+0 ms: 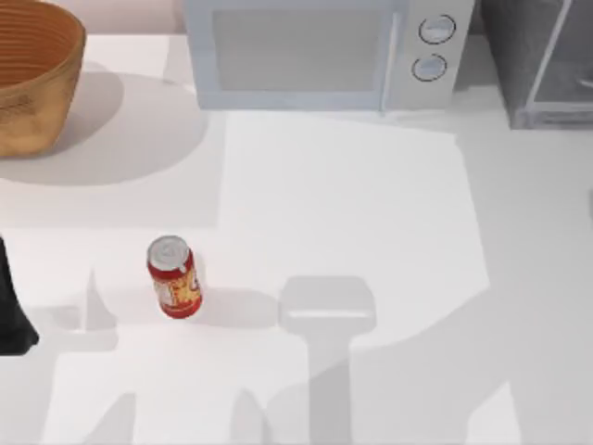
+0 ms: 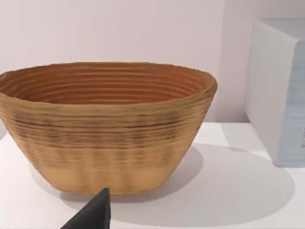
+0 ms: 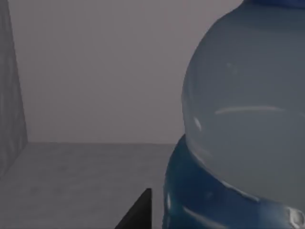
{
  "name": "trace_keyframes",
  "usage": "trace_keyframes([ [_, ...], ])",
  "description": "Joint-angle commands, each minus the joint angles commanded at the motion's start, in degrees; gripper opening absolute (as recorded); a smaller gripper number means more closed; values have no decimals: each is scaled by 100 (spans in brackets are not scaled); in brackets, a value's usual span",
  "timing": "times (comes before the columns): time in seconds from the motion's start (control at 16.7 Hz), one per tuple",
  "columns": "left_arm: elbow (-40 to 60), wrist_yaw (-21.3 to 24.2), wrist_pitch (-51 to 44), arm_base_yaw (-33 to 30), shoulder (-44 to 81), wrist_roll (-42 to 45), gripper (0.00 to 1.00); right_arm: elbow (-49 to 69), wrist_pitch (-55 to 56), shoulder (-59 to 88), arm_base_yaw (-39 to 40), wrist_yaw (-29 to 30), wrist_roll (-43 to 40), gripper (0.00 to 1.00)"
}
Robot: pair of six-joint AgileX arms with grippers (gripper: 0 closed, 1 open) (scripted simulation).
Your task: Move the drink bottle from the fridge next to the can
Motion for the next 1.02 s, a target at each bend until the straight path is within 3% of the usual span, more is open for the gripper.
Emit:
trace_keyframes([
  [0.42, 0, 0, 0, 0, 0, 0, 100, 0, 0, 0, 0, 0, 0, 2],
  [1.02, 0, 0, 0, 0, 0, 0, 100, 2, -20, -31, -19, 0, 8, 0],
])
